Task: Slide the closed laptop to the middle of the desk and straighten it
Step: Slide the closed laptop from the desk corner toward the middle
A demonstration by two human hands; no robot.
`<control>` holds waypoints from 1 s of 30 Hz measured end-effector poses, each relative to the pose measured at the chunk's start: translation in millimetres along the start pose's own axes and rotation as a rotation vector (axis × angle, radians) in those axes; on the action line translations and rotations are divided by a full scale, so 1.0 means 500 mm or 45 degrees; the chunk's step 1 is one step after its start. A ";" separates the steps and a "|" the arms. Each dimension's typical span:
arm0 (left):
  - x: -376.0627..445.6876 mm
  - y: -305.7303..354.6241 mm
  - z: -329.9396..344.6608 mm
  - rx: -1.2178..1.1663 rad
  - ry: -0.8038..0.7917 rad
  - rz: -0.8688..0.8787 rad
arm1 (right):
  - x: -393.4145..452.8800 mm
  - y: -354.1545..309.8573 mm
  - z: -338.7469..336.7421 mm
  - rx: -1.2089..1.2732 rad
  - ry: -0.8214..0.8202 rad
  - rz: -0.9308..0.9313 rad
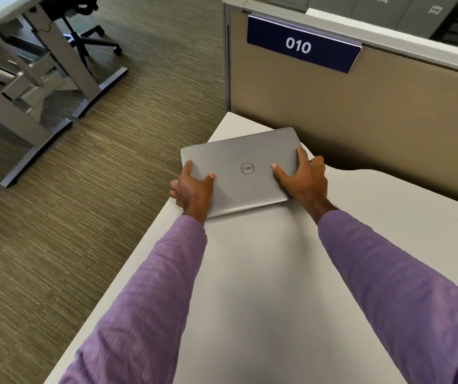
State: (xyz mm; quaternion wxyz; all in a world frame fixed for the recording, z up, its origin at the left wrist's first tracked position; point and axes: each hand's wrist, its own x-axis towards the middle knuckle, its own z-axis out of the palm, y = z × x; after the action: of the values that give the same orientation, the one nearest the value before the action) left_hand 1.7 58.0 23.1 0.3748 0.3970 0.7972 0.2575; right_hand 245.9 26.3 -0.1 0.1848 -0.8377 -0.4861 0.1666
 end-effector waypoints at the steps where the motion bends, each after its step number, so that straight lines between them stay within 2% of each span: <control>1: 0.001 0.000 -0.001 -0.036 -0.004 0.005 | 0.000 -0.003 -0.002 0.035 -0.001 0.019; 11: -0.006 -0.023 -0.012 -0.196 -0.051 0.191 | -0.015 -0.005 -0.010 0.131 0.068 0.055; 30: -0.176 -0.054 -0.059 -0.197 -0.113 0.231 | -0.159 0.037 -0.103 0.120 0.136 0.047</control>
State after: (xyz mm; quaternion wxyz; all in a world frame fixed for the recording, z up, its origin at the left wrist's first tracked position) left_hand 1.9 -33.0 56.2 0.4145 0.4486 0.7183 0.3332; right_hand 245.9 -59.5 44.2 0.2467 -0.8446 -0.4517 0.1476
